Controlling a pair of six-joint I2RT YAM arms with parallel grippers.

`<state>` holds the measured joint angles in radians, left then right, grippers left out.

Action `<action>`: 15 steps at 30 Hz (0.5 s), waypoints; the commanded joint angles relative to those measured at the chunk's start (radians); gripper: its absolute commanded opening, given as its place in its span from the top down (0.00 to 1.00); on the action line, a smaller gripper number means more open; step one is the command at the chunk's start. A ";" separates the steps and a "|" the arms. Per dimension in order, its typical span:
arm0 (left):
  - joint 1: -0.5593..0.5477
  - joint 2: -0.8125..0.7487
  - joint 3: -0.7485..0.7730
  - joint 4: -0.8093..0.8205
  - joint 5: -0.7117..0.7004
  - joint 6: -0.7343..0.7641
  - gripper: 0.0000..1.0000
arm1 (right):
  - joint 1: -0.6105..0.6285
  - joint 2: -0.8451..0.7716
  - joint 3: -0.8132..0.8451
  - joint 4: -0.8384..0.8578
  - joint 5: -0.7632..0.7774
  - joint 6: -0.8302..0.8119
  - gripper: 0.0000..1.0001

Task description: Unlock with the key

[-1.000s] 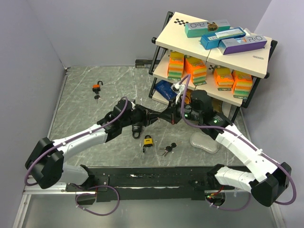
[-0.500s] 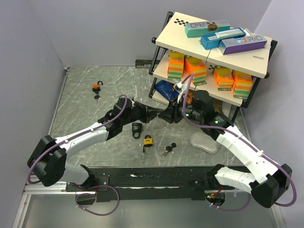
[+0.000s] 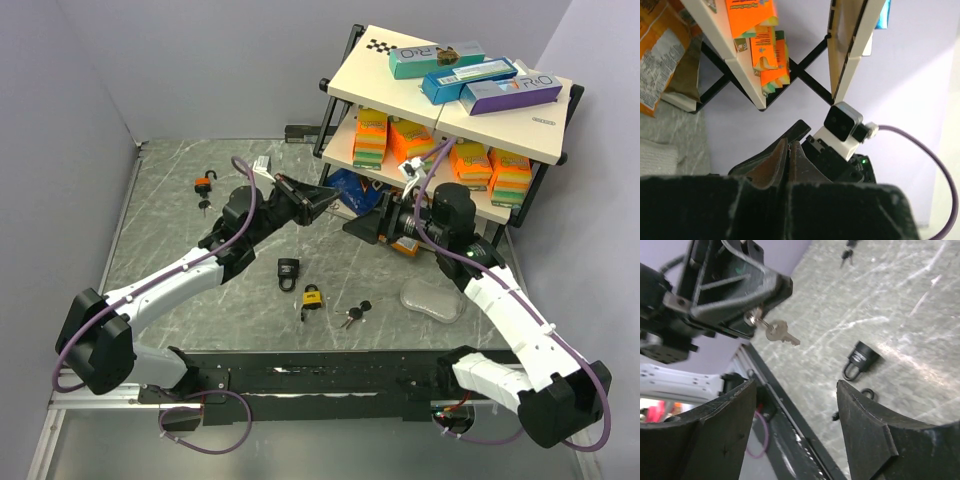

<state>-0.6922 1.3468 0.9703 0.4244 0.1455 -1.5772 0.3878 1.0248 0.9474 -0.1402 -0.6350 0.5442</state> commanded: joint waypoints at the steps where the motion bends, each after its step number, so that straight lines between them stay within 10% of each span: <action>1: 0.000 -0.026 0.014 0.088 0.034 0.158 0.99 | -0.013 -0.005 0.036 0.114 -0.075 0.103 0.30; 15: -0.013 -0.005 0.048 0.115 0.108 0.249 0.99 | -0.010 0.018 0.037 0.238 -0.126 0.148 0.34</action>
<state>-0.6960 1.3472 0.9710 0.4587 0.2108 -1.3609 0.3767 1.0367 0.9554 0.0021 -0.7380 0.6685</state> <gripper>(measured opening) 0.032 0.666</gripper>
